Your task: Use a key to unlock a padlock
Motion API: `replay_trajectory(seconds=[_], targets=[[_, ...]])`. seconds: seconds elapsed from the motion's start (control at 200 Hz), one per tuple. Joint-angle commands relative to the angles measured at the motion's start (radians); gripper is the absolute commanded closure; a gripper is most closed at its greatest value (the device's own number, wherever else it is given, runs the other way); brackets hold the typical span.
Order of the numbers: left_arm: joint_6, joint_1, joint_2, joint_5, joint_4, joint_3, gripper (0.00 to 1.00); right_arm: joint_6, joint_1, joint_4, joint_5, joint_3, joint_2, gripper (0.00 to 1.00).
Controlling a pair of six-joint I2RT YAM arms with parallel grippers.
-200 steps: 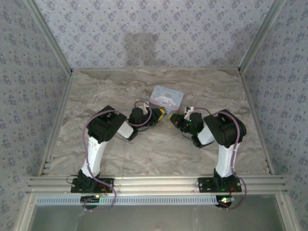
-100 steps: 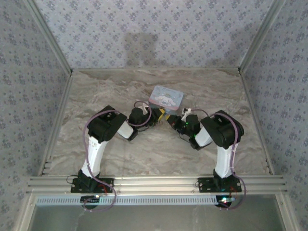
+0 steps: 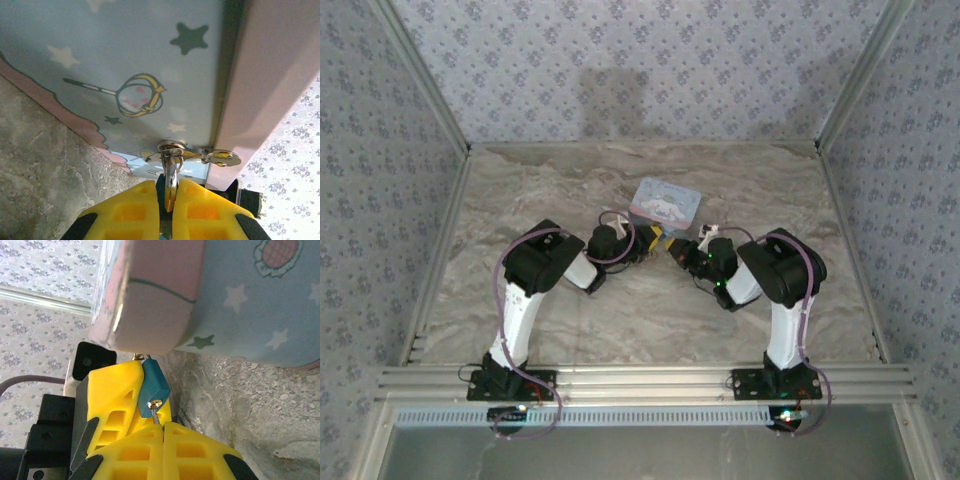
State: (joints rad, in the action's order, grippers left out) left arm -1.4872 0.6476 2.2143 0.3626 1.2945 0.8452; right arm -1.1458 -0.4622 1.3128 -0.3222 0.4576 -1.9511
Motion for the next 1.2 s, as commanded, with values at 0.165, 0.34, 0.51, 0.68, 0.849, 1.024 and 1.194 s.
replay_trajectory(seconds=[0.165,0.34,0.51,0.68,0.849,1.024,1.194], targets=[[-0.020,0.048,0.034,0.149,-0.049,-0.032,1.00,0.062,0.026,0.033,-0.014,0.047,-0.038,1.00],[-0.021,0.048,0.035,0.151,-0.045,-0.035,1.00,0.088,0.036,-0.006,-0.014,0.057,-0.026,1.00],[-0.021,0.050,0.032,0.157,-0.049,-0.031,1.00,0.116,0.039,-0.036,-0.011,0.069,-0.021,1.00],[-0.022,0.050,0.035,0.162,-0.050,-0.027,1.00,0.173,0.033,-0.091,-0.022,0.085,0.000,1.00],[-0.022,0.050,0.035,0.164,-0.046,-0.027,1.00,0.161,0.055,-0.075,-0.057,0.097,0.003,1.00],[-0.028,0.050,0.036,0.168,-0.043,-0.028,1.00,0.175,0.041,-0.094,-0.075,0.128,0.014,1.00],[-0.026,0.050,0.035,0.168,-0.043,-0.029,1.00,0.168,0.038,-0.112,-0.080,0.141,0.004,1.00]])
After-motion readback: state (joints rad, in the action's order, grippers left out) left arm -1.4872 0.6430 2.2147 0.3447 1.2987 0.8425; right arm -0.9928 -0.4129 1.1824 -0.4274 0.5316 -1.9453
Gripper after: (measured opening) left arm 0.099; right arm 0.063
